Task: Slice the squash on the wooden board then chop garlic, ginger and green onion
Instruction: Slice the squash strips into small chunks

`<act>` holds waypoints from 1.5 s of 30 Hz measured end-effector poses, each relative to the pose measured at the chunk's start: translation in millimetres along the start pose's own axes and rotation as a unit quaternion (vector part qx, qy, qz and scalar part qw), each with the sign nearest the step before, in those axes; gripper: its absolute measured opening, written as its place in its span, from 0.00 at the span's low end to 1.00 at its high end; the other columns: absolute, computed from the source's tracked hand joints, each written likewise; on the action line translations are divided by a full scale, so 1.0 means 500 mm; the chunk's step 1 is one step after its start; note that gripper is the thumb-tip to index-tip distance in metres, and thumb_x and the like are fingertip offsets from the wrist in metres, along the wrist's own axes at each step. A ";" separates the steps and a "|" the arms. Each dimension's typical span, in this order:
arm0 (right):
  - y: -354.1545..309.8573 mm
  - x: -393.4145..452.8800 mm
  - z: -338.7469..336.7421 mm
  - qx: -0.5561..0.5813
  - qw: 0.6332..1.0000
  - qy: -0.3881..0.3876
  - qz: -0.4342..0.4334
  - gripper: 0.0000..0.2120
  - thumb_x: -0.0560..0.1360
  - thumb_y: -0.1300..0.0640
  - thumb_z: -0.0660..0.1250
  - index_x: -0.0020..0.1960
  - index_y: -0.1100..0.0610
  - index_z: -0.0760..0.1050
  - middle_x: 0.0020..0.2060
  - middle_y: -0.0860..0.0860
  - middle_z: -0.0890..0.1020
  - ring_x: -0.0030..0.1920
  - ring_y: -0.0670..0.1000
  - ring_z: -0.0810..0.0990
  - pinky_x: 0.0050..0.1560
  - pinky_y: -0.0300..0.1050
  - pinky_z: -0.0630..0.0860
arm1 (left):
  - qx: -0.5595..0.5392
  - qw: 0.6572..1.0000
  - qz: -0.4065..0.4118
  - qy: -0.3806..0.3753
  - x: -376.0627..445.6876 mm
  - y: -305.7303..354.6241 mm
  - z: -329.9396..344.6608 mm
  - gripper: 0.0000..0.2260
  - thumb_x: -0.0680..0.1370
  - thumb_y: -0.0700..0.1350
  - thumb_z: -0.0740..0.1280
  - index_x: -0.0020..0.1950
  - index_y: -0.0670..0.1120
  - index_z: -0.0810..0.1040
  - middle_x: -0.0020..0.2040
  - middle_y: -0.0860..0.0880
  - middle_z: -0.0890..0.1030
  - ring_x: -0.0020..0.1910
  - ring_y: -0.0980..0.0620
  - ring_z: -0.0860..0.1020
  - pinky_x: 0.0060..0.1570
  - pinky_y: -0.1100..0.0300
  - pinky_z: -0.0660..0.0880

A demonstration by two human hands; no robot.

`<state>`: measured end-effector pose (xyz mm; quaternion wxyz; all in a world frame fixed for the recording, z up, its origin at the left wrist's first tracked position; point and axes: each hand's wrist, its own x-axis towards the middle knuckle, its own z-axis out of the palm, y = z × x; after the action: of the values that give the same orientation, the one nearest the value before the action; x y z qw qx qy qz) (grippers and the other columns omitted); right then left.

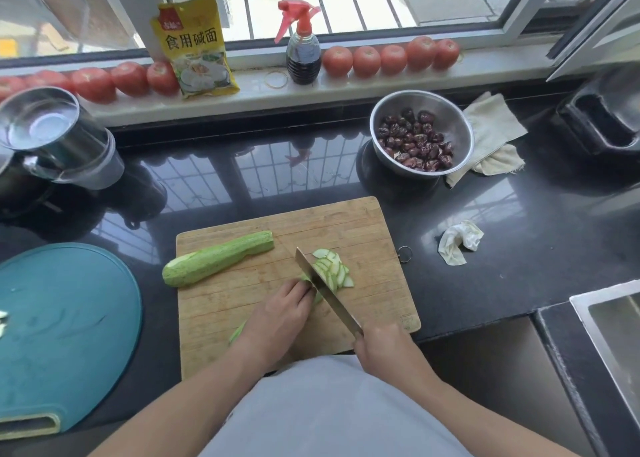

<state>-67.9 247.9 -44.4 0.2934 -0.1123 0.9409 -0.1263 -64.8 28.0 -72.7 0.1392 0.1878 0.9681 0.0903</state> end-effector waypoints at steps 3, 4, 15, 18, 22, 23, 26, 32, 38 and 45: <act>-0.005 0.002 0.001 0.004 1.000 0.002 0.000 0.10 0.78 0.55 0.57 0.39 0.56 0.69 0.29 0.49 0.68 0.33 0.55 0.69 0.32 0.46 0.65 | 0.005 1.000 0.003 0.005 0.002 -0.002 0.002 0.22 0.79 0.36 0.60 0.74 0.41 0.71 0.68 0.45 0.74 0.69 0.45 0.71 0.61 0.54 0.77; -0.007 0.003 0.002 0.003 1.000 0.003 0.004 0.09 0.78 0.55 0.57 0.40 0.57 0.70 0.30 0.49 0.68 0.34 0.55 0.69 0.32 0.46 0.65 | 0.004 1.000 0.005 0.008 0.002 -0.003 0.002 0.22 0.78 0.36 0.62 0.73 0.41 0.72 0.66 0.45 0.75 0.67 0.45 0.73 0.60 0.54 0.78; -0.056 0.055 0.008 0.011 1.000 -0.010 0.016 0.12 0.77 0.60 0.59 0.34 0.55 0.68 0.30 0.52 0.72 0.34 0.58 0.75 0.33 0.47 0.70 | 0.016 0.999 0.024 0.029 0.003 -0.002 0.003 0.19 0.76 0.35 0.64 0.68 0.41 0.76 0.60 0.45 0.77 0.60 0.45 0.76 0.57 0.54 0.78; -0.055 0.055 -0.002 0.050 0.998 0.032 0.024 0.16 0.78 0.55 0.58 0.31 0.54 0.63 0.28 0.50 0.69 0.32 0.58 0.73 0.32 0.49 0.67 | -0.004 0.998 0.013 0.054 -0.003 -0.002 0.007 0.18 0.72 0.35 0.72 0.61 0.42 0.80 0.57 0.46 0.80 0.58 0.47 0.78 0.49 0.59 0.81; -0.027 0.011 -0.008 0.040 0.999 0.015 0.021 0.13 0.80 0.54 0.58 0.36 0.54 0.65 0.28 0.49 0.69 0.29 0.53 0.70 0.29 0.48 0.64 | 0.007 0.996 0.022 0.082 -0.002 -0.002 0.011 0.20 0.67 0.34 0.75 0.58 0.42 0.82 0.55 0.46 0.81 0.57 0.47 0.79 0.49 0.61 0.81; -0.022 0.002 -0.010 0.026 0.999 0.013 0.021 0.13 0.80 0.54 0.58 0.37 0.54 0.65 0.28 0.48 0.68 0.28 0.51 0.67 0.28 0.47 0.61 | 0.013 0.996 0.022 0.086 -0.001 -0.002 0.011 0.21 0.65 0.34 0.75 0.58 0.42 0.82 0.54 0.46 0.81 0.56 0.47 0.79 0.48 0.61 0.80; -0.023 -0.013 -0.010 -0.009 1.000 0.009 0.014 0.10 0.79 0.55 0.57 0.40 0.55 0.68 0.28 0.48 0.66 0.28 0.50 0.65 0.27 0.46 0.59 | 0.014 0.996 0.021 0.085 0.000 -0.001 0.014 0.23 0.66 0.34 0.75 0.61 0.41 0.81 0.55 0.45 0.80 0.56 0.46 0.78 0.48 0.59 0.81; -0.031 -0.016 -0.008 -0.031 0.999 0.011 0.015 0.09 0.79 0.56 0.56 0.42 0.56 0.70 0.32 0.50 0.70 0.35 0.53 0.70 0.29 0.44 0.61 | 0.015 0.998 0.014 0.063 -0.001 -0.001 0.012 0.24 0.69 0.34 0.72 0.65 0.40 0.79 0.59 0.43 0.80 0.59 0.45 0.78 0.48 0.58 0.82; -0.041 0.000 0.001 -0.035 0.999 -0.004 0.021 0.09 0.78 0.60 0.57 0.39 0.54 0.67 0.31 0.50 0.69 0.34 0.54 0.69 0.28 0.44 0.62 | 0.013 0.998 0.017 0.065 -0.004 0.001 0.006 0.23 0.72 0.34 0.67 0.67 0.40 0.78 0.61 0.43 0.80 0.61 0.45 0.78 0.49 0.56 0.82; -0.075 0.059 0.001 0.043 0.998 0.031 0.026 0.13 0.77 0.54 0.58 0.34 0.55 0.65 0.30 0.53 0.71 0.33 0.60 0.72 0.33 0.49 0.69 | 0.007 0.994 0.025 0.102 -0.008 0.005 0.003 0.14 0.72 0.35 0.70 0.57 0.43 0.81 0.54 0.46 0.80 0.54 0.47 0.79 0.45 0.59 0.80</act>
<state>-86.3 204.1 -48.8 0.2721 -0.0716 0.9458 -0.1620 -60.1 29.0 -72.7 0.0358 0.2027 0.9728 0.1061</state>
